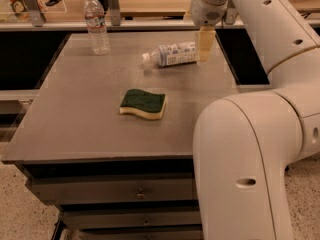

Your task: Place blue plastic bottle upright

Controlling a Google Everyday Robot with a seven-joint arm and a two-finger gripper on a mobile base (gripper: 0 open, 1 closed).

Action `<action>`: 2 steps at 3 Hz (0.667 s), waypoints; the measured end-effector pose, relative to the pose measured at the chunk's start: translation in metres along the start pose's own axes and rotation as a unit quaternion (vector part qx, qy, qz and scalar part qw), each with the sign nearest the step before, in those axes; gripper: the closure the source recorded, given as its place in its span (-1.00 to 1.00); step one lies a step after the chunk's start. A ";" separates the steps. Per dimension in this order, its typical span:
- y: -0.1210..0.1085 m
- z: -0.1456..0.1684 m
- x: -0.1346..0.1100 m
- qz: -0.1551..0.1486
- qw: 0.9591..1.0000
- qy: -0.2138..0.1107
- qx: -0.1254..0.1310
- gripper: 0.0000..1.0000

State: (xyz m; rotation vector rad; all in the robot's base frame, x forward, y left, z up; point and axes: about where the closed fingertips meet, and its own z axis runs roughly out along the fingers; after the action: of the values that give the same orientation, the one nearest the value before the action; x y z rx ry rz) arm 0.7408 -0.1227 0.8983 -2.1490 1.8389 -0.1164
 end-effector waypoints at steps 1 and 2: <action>0.003 0.013 -0.001 0.003 1.000 -0.024 0.002 -1.00; 0.007 0.024 -0.010 -0.011 1.000 -0.021 0.001 -1.00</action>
Offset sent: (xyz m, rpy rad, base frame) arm -0.0300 0.0229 -0.0406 0.0025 0.0165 0.0626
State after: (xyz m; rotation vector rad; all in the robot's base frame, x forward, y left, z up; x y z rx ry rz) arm 0.7384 -0.1097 0.8751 -2.1551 1.7912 -0.0766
